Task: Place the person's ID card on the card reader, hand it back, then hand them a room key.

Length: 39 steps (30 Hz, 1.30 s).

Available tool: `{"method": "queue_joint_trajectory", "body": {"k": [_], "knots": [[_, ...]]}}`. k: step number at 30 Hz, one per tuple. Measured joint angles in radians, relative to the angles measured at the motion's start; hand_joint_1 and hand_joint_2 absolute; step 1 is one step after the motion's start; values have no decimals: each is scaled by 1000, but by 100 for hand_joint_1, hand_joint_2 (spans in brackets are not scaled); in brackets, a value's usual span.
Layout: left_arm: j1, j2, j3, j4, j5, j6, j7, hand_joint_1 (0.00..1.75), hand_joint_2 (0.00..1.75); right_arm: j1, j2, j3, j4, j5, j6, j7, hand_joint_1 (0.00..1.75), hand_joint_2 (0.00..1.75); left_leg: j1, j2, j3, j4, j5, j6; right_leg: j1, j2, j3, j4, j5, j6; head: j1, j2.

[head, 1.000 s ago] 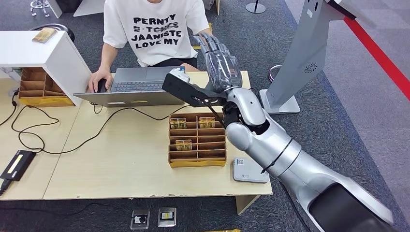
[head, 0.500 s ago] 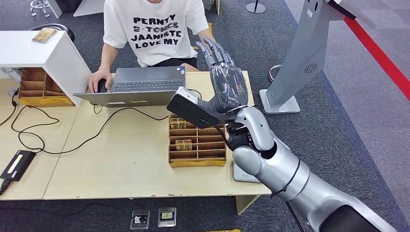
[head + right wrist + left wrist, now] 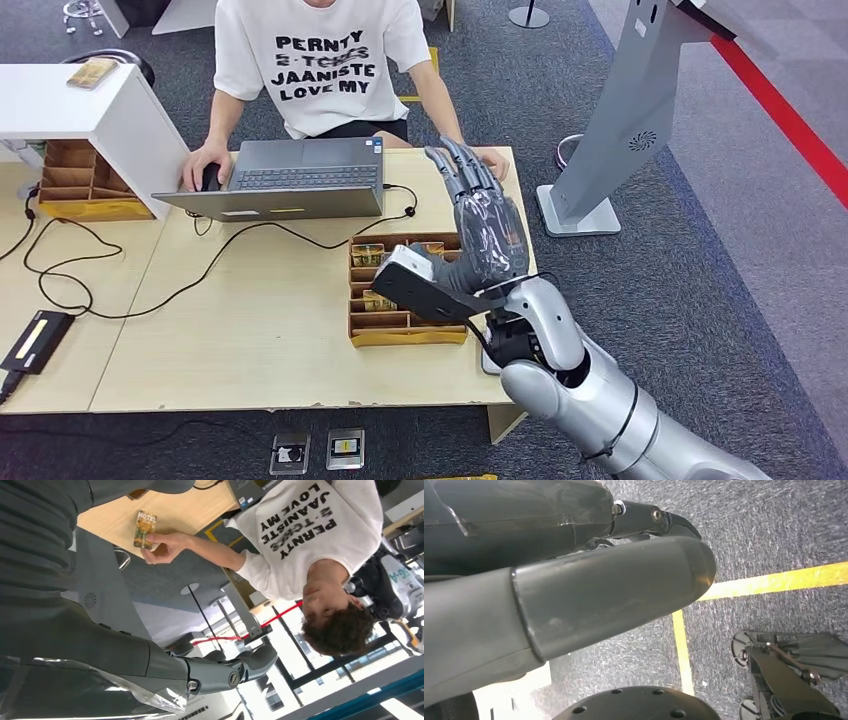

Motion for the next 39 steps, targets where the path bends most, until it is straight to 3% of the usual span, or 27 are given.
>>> {"method": "queue_joint_trajectory", "body": {"k": [3, 5, 14, 20, 29, 39], "knots": [[2, -2, 10, 0, 10, 7, 3, 0, 0, 42, -13, -8, -12, 29, 6, 13, 74, 175, 0, 0, 0, 0, 0, 0, 0, 0, 0, 0, 0, 0, 0, 0], [2, -3, 19, 0, 15, 10, 3, 0, 0, 67, -22, -14, -16, 48, 9, 20, 90, 175, 0, 0, 0, 0, 0, 0, 0, 0, 0, 0, 0, 0, 0, 0], [5, -6, 43, 0, 19, 13, 1, 0, 0, 155, -60, -60, -18, 106, 2, 34, 89, 175, 0, 0, 0, 0, 0, 0, 0, 0, 0, 0, 0, 0, 0, 0], [5, -7, 46, 0, 12, 12, 1, 0, 0, 208, -91, -96, -18, 138, 2, 60, 63, 175, 0, 0, 0, 0, 0, 0, 0, 0, 0, 0, 0, 0, 0, 0], [6, -7, 48, 0, -2, 3, 1, 0, 0, 301, -134, -164, -45, 206, 37, 126, 48, 175, 0, 0, 0, 0, 0, 0, 0, 0, 0, 0, 0, 0, 0, 0], [7, -7, 48, 0, -6, -5, 1, 0, 0, 388, -162, -227, -91, 254, 91, 153, 50, 175, 0, 0, 0, 0, 0, 0, 0, 0, 0, 0, 0, 0, 0, 0]]}}
